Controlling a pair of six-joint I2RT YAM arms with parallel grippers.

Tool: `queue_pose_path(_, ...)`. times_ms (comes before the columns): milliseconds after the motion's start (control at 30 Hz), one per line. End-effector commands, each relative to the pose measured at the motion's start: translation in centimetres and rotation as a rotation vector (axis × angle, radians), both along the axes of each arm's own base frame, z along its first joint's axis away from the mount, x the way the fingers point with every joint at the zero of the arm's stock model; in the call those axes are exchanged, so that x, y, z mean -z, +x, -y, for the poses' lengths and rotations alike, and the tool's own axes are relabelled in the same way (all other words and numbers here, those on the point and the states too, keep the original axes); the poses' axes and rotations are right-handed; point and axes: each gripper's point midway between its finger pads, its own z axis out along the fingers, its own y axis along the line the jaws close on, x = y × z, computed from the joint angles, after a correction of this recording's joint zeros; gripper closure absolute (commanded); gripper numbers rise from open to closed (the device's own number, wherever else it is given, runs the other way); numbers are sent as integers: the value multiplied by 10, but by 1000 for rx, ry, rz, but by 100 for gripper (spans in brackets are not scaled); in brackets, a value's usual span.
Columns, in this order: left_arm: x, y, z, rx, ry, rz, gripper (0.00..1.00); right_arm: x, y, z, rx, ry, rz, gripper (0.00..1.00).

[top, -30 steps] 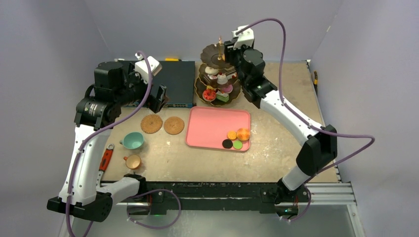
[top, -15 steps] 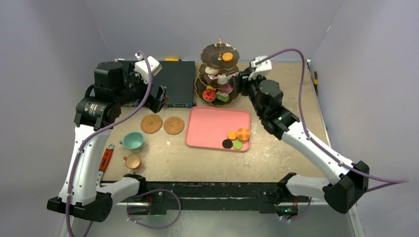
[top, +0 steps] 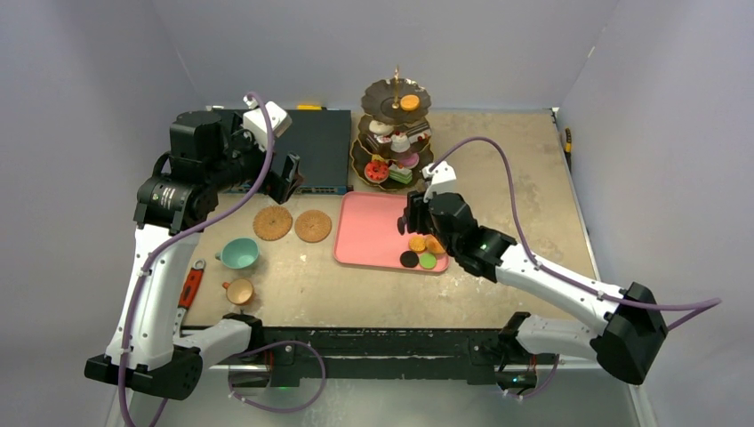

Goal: Serve the afternoon tea

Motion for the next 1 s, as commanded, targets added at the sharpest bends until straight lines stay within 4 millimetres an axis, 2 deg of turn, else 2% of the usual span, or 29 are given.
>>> queue_pose_path(0, -7, 2, 1, 9, -12, 32, 1, -4, -1, 1, 59, 56, 4, 46)
queue_pose_path(167, -7, 2, 1, 9, -10, 33, 1, 13, 1, 4, 83, 17, -21, 46)
queue_pose_path(433, -8, 2, 1, 10, -9, 33, 1, 30, 0, 12, 120, -27, -41, 46)
queue_pose_path(733, -10, 1, 1, 10, -5, 38, 1, 43, 8, 7, 119, -55, -34, 46)
queue_pose_path(967, -12, 2, 0, 9, 0, 41, 1, 46, 16, 5, 137, -73, -6, 46)
